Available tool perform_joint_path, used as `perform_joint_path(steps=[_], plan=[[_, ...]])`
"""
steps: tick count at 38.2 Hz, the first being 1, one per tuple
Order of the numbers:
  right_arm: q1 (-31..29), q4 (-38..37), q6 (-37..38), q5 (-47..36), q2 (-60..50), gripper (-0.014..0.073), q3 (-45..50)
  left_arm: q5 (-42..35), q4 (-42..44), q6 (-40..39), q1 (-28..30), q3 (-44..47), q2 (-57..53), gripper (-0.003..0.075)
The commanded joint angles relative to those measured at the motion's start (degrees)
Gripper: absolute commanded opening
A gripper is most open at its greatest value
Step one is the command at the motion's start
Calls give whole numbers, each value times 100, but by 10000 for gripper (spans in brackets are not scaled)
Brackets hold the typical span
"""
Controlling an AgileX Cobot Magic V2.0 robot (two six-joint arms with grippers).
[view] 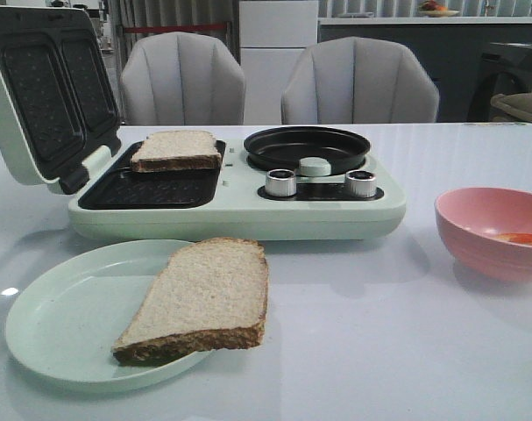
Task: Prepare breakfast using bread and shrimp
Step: 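Withdraw the left gripper away from the breakfast maker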
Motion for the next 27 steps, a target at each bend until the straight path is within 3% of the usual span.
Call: perform_joint_path(steps=[1,18,23,27], plan=[[-27,-63,7,-486,-106,143,-34,-579,-45,-3,-121,-18,71,529],[-27,-63,7,-515,-107,143,-34,-583,-33,-3,-135,31,71,529],[-27,10,19,-1057,-107,143,-84,-583,-33,-3,-135,31,71,529],[-16,11,19,-1043,-78,143,-459,-583,-33,-3,-135,31,71,529]])
